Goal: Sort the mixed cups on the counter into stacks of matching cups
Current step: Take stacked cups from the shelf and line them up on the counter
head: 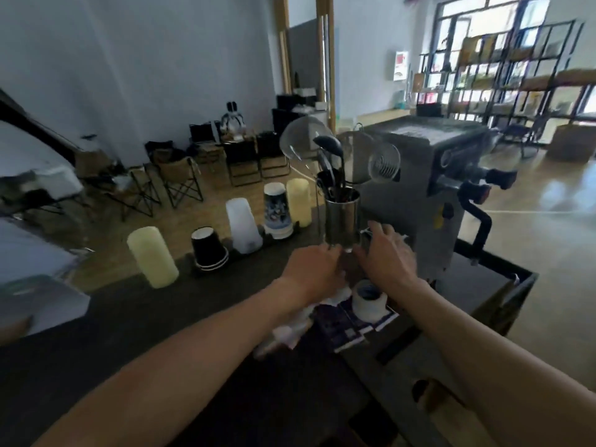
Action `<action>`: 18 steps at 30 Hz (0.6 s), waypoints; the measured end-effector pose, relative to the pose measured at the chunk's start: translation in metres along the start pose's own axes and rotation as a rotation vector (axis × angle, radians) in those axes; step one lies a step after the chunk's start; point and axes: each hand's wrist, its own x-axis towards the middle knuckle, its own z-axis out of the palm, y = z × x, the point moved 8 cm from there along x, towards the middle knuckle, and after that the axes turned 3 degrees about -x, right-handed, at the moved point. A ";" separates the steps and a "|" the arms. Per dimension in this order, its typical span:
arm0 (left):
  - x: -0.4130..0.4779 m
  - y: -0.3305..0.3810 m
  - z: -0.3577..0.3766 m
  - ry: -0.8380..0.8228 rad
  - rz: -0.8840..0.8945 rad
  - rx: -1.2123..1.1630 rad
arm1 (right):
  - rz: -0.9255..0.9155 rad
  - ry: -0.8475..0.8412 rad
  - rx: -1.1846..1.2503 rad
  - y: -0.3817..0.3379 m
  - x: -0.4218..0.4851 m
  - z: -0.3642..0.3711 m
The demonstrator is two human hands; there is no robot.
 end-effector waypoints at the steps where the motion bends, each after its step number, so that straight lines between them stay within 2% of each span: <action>1: -0.013 -0.014 -0.017 0.016 -0.022 0.015 | -0.029 -0.009 -0.005 -0.020 -0.004 -0.005; 6: -0.096 -0.069 -0.089 0.104 -0.124 0.113 | -0.201 -0.081 0.012 -0.125 -0.035 -0.002; 11: -0.197 -0.136 -0.146 0.203 -0.332 0.129 | -0.428 -0.101 0.085 -0.262 -0.084 0.001; 14: -0.268 -0.177 -0.168 0.185 -0.475 0.172 | -0.585 -0.158 0.157 -0.338 -0.127 0.012; 18: -0.361 -0.220 -0.189 0.183 -0.650 0.182 | -0.737 -0.203 0.209 -0.403 -0.177 0.027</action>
